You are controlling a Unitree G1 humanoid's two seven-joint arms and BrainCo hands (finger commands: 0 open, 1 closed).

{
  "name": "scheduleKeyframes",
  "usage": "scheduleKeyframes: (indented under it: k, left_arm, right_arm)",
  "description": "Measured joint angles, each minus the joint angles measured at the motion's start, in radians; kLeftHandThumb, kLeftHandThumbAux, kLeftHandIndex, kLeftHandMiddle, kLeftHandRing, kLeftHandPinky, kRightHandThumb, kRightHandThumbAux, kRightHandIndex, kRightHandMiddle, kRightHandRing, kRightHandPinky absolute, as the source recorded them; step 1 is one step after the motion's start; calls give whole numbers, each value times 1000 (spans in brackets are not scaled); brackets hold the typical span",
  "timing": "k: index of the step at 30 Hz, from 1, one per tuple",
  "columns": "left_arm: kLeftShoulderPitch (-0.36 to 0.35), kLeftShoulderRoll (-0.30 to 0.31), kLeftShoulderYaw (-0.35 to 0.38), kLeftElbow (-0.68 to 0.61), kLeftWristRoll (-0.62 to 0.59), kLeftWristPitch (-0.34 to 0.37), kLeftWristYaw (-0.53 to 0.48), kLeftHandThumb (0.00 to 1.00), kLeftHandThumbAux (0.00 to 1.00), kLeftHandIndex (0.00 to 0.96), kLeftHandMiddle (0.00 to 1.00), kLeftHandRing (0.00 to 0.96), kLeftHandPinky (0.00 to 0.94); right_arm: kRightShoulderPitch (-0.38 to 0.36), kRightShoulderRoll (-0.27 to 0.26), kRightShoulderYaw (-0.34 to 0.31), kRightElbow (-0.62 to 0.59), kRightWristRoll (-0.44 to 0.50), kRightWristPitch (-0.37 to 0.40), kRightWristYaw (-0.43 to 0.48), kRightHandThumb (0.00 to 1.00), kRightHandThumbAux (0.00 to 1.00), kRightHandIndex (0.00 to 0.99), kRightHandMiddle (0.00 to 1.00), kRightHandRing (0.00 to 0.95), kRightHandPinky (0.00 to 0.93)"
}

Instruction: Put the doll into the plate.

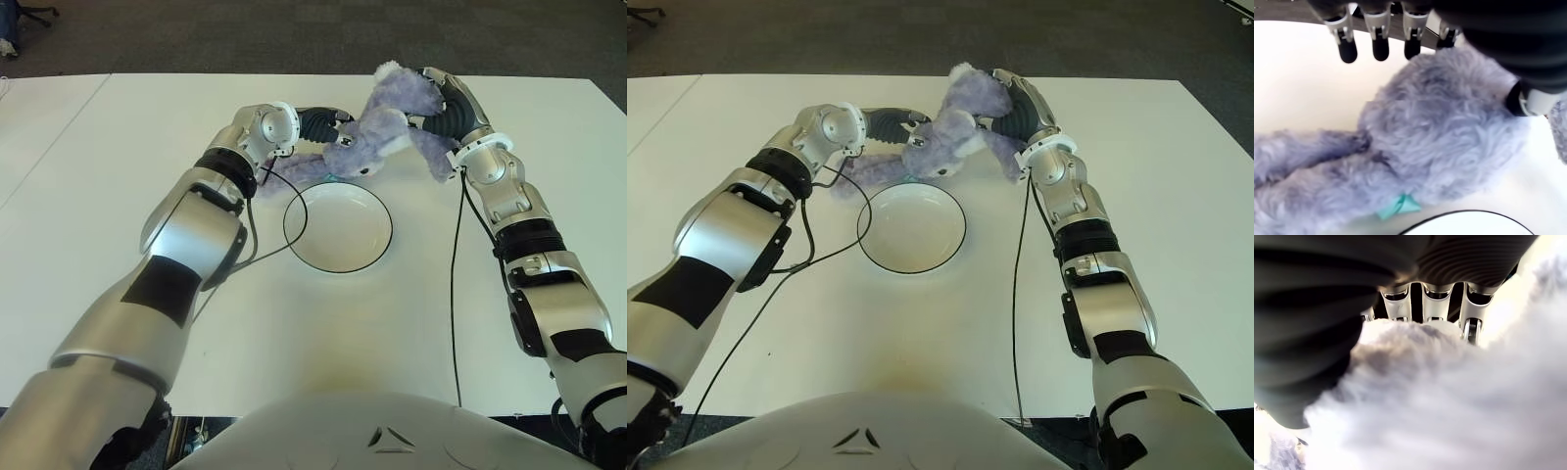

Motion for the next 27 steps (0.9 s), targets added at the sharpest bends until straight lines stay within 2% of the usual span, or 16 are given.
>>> scheduleKeyframes:
  k: [18,27]
  left_arm:
    - [4,43,28,-74,-66,-69,-150,346,302,0,0,0,0]
    - [67,55,51,-194,-123,-76,-215,345,300,0,0,0,0]
  right_arm:
    - [10,1,-2,-19,5,9,4,684,727,437,857,852,845]
    - [10,-1,-2,-14,4,9,3,684,726,437,858,852,842]
